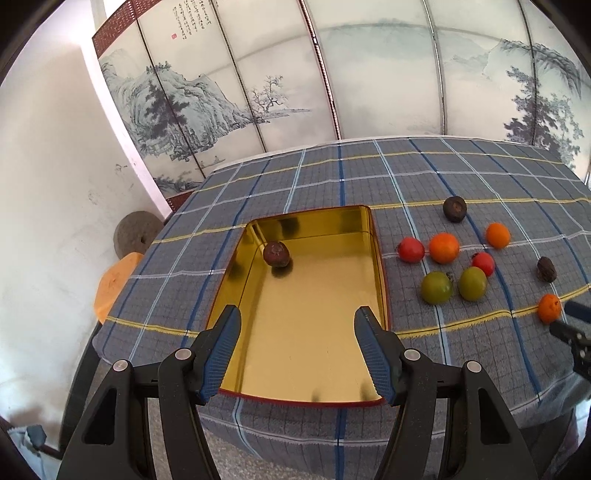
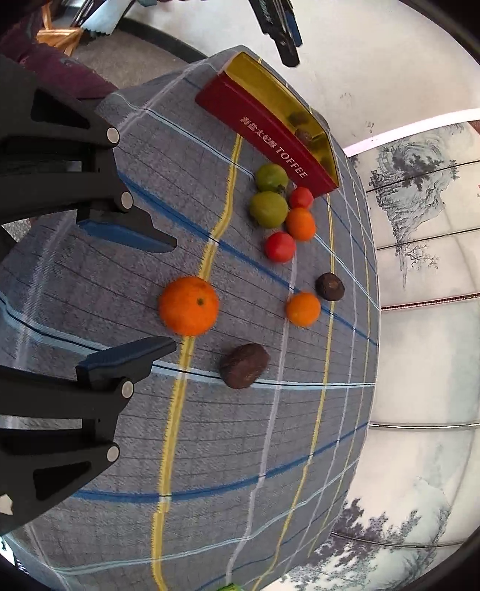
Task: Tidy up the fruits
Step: 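Grasp the orange with the right gripper and lift it, then carry the orange into the gold tray and open the right gripper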
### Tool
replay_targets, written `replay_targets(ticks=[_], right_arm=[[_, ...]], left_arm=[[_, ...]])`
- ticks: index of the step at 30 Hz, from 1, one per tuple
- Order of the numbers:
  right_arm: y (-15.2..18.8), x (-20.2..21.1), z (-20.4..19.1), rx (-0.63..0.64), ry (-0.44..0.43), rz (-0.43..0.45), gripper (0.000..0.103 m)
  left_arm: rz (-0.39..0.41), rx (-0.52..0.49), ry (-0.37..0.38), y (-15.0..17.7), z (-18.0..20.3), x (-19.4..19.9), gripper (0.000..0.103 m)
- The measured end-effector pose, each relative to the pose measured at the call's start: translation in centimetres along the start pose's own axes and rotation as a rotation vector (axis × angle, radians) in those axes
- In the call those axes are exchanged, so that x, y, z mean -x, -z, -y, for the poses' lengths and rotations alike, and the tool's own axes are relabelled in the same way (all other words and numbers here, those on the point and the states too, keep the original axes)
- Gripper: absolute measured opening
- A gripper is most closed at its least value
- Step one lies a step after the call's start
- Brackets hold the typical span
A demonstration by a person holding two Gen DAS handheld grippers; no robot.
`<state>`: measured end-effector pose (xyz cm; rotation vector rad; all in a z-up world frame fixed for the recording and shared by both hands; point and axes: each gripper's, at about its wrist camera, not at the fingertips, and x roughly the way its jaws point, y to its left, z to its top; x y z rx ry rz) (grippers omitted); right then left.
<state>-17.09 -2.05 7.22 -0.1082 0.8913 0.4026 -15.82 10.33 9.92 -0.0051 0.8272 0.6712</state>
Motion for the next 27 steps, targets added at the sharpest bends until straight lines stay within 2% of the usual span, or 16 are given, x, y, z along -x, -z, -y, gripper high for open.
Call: replay_targets(ticks=[5, 6, 9, 11, 16, 20, 24, 27], right_arm=[[-1.1, -1.5, 0.2, 0.018, 0.011, -0.024, 0.045], [-1.2, -1.9, 0.2, 0.022, 0.012, -0.033, 0.032], [-1.5, -2.1, -0.2, 0.027, 0.011, -0.047, 0.031], [-2.1, -1.2, -1.0, 0.021, -0.046, -0.034, 0.030], [-6.3, 1.6, -7.1, 0.131, -0.196, 0.055, 0.031], [-8.9, 1.0, -12.3, 0.219, -0.256, 0.074, 0.031], [-11.0, -2.2, -16.7, 0.269, -0.314, 0.035, 0.031], [-12.5, -5.8, -19.2, 0.295, -0.308, -0.016, 0.031]], left_arm=[[-0.002, 0.001, 0.002, 0.3, -0.1, 0.0, 0.065], [-0.003, 0.003, 0.003, 0.4, -0.3, 0.0, 0.065], [0.000, 0.022, 0.008, 0.7, -1.2, 0.3, 0.065], [-0.004, 0.044, 0.012, 1.0, -2.1, 0.5, 0.065], [-0.034, 0.102, 0.009, 2.2, -4.5, 0.7, 0.065], [-0.049, 0.126, -0.018, 3.3, -6.5, 1.0, 0.065], [-0.052, 0.152, -0.033, 3.8, -8.2, 1.3, 0.065], [-0.055, 0.159, -0.043, 4.1, -9.1, 1.4, 0.065]])
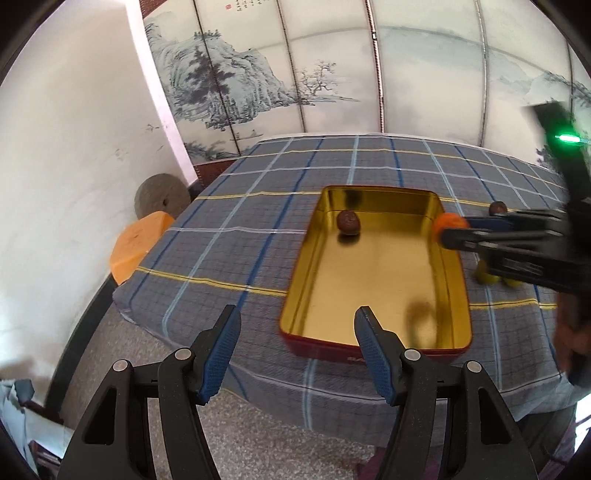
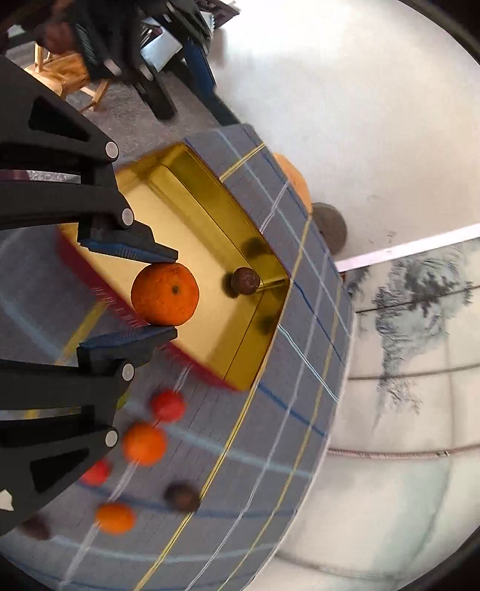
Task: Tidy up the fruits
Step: 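Carry the orange into the gold tray and open the right gripper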
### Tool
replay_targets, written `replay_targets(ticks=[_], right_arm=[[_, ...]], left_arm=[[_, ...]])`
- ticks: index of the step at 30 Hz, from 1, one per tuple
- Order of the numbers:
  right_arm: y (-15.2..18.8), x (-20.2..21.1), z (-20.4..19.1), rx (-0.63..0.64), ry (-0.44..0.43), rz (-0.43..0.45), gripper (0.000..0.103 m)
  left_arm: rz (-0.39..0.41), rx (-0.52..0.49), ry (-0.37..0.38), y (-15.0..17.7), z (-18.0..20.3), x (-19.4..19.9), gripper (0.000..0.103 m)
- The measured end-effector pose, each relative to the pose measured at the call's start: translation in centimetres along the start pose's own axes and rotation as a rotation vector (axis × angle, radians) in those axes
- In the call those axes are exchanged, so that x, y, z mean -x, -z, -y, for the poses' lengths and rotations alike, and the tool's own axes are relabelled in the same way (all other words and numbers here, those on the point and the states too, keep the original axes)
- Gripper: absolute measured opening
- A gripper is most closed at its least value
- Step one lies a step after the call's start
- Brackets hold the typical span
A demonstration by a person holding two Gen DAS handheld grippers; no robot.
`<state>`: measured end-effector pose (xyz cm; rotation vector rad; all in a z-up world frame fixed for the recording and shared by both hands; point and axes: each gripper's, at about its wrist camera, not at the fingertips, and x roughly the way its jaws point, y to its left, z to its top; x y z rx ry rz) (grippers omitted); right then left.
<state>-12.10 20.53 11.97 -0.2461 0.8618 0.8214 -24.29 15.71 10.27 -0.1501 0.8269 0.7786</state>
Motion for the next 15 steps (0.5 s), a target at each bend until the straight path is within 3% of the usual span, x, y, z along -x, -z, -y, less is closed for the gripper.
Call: replay_targets(ticks=[9, 11, 13, 15], right_arm=[[-3.8, -9.0, 0.6, -0.044, 0.055, -0.137, 0.035], [-4.6, -9.2, 1.0, -0.075, 0.052, -0.114, 0.039], [-5.2, -7.8, 1.6, -0.136, 0.026, -0.038, 0.060], [-5.2, -5.3, 2.1, -0.183, -0.018, 0.057, 0.065]], left_arm=[[-0.013, 0.017, -0.009, 0.4, -1.3, -0.5, 0.067], [-0.020, 0.018, -0.011, 0.6, -1.3, -0.6, 0.067], [-0.021, 0.015, -0.008, 0.8, -1.3, -0.7, 0.068], [-0.025, 0.011, -0.006, 0.7, -1.2, -0.9, 0.068]])
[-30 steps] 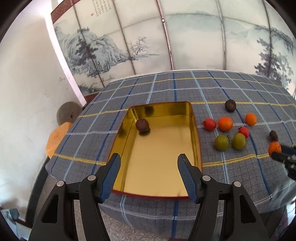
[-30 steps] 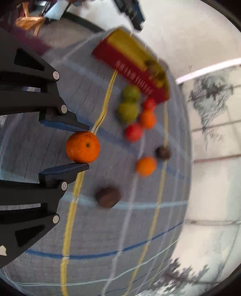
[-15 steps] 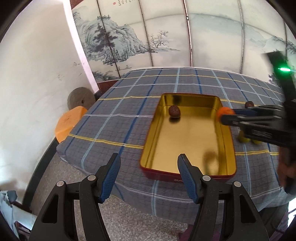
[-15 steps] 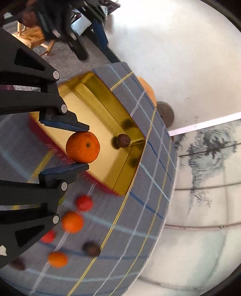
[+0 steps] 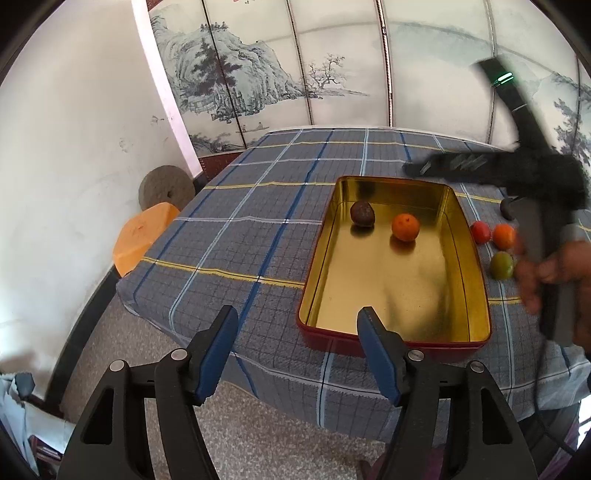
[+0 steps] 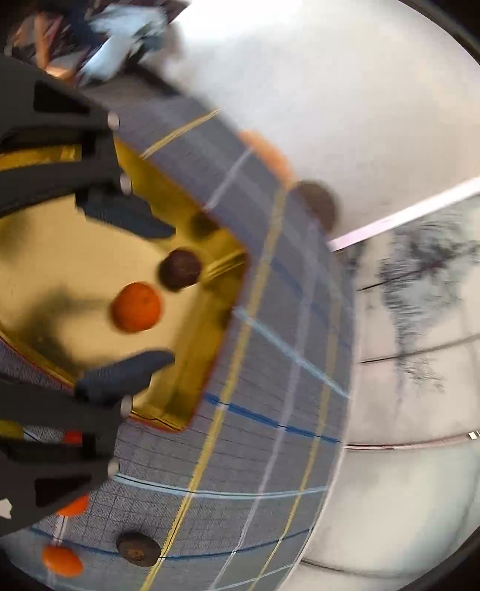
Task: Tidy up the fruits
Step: 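Carry the orange into the gold tray and open the right gripper, then grasp the green tomato with the left gripper while the right grasps a brown fruit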
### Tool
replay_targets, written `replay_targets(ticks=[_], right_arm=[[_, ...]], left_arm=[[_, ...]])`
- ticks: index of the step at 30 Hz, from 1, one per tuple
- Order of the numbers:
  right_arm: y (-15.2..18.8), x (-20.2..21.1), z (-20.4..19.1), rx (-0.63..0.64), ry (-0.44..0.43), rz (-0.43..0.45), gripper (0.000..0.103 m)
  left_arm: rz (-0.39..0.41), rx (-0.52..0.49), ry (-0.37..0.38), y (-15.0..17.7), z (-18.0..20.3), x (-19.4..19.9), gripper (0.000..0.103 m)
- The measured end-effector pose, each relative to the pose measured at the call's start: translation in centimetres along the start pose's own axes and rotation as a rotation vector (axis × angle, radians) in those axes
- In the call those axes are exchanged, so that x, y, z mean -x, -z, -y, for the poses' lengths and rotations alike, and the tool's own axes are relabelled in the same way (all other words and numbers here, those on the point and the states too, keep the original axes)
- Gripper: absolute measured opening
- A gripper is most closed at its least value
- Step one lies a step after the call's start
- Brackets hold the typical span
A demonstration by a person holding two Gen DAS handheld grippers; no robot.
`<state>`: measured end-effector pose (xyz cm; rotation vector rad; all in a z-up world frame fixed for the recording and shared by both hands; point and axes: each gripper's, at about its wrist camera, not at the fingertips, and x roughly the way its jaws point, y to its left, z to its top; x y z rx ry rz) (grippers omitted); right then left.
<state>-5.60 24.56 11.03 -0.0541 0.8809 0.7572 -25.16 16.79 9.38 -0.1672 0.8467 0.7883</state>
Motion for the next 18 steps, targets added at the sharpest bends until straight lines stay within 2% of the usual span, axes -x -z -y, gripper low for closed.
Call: replay_targets(ticks=[3, 6, 9, 12, 14, 16, 18], right_arm=[[0.3, 3.8, 0.6, -0.009, -0.025, 0.087, 0.065], [2.8, 8.8, 2.4, -0.001, 0.017, 0.181, 0.065], [6.8, 13.0, 5.4, 0.002, 0.148, 0.214, 0.065], [10.6, 15.9, 9.8, -0.034, 0.285, 0.181, 0.065], [12.8, 17.4, 12.9, -0.063, 0.394, 0.160, 0.064], [14.8, 18.5, 15.8, -0.099, 0.497, 0.122, 0.060], [16.0, 19.1, 18.1, -0.143, 0.555, 0.100, 0.058]], left_arm=[[0.009, -0.010, 0.015, 0.1, 0.3, 0.3, 0.068], [0.025, -0.041, 0.046, 0.3, 1.2, 0.7, 0.068], [0.035, -0.088, 0.095, 0.3, 2.9, 1.0, 0.068], [0.039, -0.141, 0.173, -0.1, 5.0, 1.6, 0.068], [0.049, -0.178, 0.237, -0.6, 6.7, 2.1, 0.068], [0.046, -0.209, 0.324, -1.3, 8.2, 2.3, 0.068], [0.031, -0.245, 0.402, -2.2, 10.1, 2.0, 0.068]])
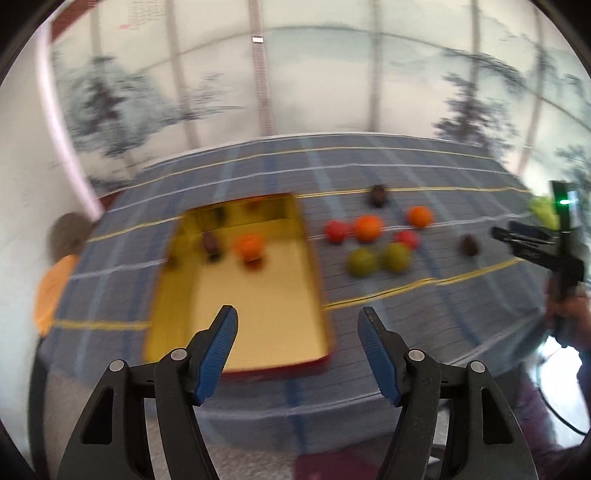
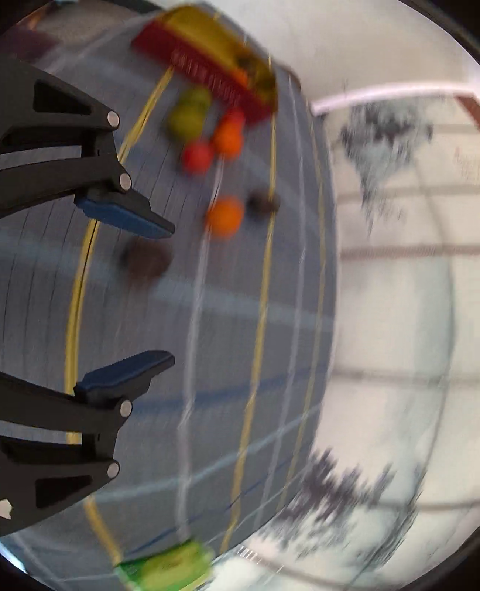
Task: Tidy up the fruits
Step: 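Grasp the green tomato with the left gripper while the right grasps a brown fruit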
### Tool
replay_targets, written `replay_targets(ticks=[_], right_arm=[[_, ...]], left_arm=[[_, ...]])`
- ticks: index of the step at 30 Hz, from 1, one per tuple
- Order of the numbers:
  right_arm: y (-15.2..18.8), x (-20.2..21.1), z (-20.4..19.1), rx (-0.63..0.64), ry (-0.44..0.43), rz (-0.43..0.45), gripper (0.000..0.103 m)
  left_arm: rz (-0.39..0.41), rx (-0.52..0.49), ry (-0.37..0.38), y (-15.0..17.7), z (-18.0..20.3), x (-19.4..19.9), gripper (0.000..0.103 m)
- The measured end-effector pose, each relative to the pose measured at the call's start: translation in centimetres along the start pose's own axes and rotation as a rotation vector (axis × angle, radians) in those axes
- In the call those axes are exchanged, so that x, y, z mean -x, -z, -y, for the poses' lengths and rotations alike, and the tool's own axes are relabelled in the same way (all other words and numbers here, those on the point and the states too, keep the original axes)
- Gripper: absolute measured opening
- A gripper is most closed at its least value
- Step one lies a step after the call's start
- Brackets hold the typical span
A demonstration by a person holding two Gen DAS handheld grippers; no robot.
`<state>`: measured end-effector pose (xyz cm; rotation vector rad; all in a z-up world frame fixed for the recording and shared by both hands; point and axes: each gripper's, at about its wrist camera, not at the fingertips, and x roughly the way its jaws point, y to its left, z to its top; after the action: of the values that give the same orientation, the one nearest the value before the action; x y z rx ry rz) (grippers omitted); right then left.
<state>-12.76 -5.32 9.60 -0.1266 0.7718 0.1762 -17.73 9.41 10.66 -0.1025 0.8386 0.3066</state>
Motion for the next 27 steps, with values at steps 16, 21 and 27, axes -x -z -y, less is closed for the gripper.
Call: replay_targets(ticks=[16, 21, 27], right_arm=[[1.4, -1.7, 4.8, -0.100, -0.035, 0.004, 0.058], [1.5, -1.7, 5.6, -0.142, -0.072, 0.003, 0.058], [1.5, -1.7, 5.7, -0.147, -0.077, 0.006, 0.059]], left_arm=[[-0.230, -0.418, 0.303, -7.1, 5.9, -14.1, 0.039], [-0.264, -0.510, 0.344, -7.2, 6.2, -15.5, 0.039], [-0.324, -0.544, 0.340, -6.2, 6.2, -17.4, 0.037]])
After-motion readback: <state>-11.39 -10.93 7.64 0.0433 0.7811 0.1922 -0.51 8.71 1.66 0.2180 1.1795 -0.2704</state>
